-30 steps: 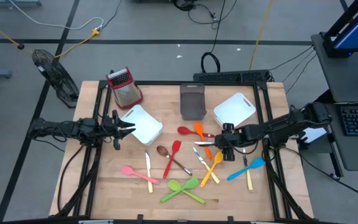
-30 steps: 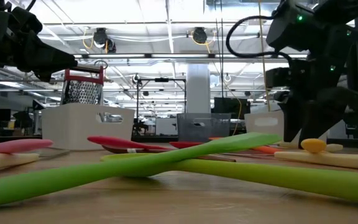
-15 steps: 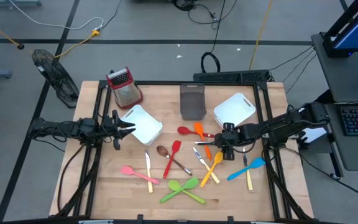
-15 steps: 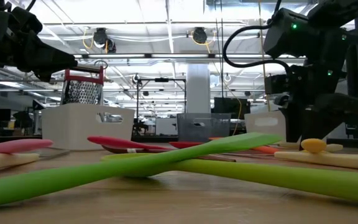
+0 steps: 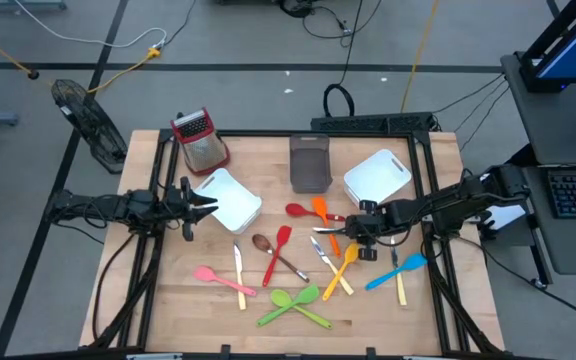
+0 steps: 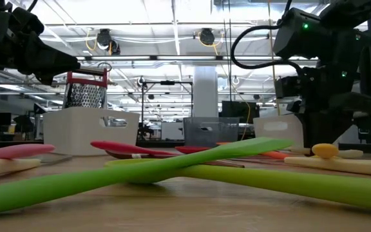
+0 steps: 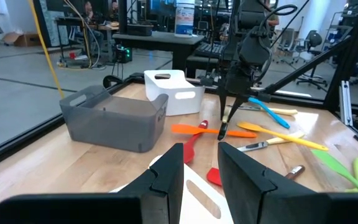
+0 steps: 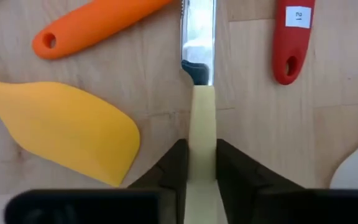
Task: Pick & Place Kitchen Items
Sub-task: Put the yellow table knife into the left white bin
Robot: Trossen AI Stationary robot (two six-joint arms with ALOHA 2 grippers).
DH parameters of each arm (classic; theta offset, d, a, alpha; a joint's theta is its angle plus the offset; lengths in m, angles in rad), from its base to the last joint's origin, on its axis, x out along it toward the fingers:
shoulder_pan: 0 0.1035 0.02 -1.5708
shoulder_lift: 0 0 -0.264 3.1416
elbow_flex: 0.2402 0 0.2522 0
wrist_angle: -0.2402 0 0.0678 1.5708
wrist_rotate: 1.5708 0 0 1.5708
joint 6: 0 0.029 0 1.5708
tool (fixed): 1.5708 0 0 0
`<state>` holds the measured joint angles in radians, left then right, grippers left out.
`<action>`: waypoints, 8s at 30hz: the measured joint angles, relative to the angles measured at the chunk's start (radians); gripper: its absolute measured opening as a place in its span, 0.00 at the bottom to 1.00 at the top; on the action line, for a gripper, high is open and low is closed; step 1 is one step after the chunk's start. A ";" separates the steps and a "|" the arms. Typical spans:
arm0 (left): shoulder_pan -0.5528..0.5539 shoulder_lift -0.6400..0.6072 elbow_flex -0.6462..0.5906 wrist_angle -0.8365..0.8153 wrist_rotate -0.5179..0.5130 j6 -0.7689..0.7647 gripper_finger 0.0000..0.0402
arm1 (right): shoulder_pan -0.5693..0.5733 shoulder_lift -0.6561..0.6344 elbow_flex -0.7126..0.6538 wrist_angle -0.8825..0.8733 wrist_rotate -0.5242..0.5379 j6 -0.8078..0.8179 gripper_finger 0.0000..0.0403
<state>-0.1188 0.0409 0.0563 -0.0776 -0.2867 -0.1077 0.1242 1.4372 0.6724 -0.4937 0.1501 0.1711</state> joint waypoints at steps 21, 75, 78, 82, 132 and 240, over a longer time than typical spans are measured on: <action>0.000 0.000 -0.003 0.202 0.032 -0.084 0.25 | -0.005 -0.222 -0.004 0.153 -0.058 0.057 0.12; -0.061 1.242 0.738 0.664 -0.072 -0.291 0.25 | -0.210 -0.299 -0.001 1.007 -0.405 0.263 0.12; -0.049 1.299 0.782 0.662 -0.082 -0.290 0.25 | -0.210 -0.299 -0.001 1.034 -0.350 0.253 0.12; -0.037 1.367 0.824 0.663 -0.082 -0.295 0.25 | -0.210 -0.299 -0.001 1.087 -0.333 0.251 0.12; 0.034 1.483 0.849 0.649 0.051 -0.699 0.53 | -0.205 0.026 0.029 1.641 -0.281 0.633 0.12; -0.089 1.119 0.886 -0.739 0.218 -1.873 0.16 | -0.367 -0.056 0.048 1.136 -0.256 0.193 0.35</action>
<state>-0.2076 1.1599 0.9421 -0.8169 -0.0692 -1.9807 -0.2430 1.3812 0.7208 0.6422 -0.1055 0.3642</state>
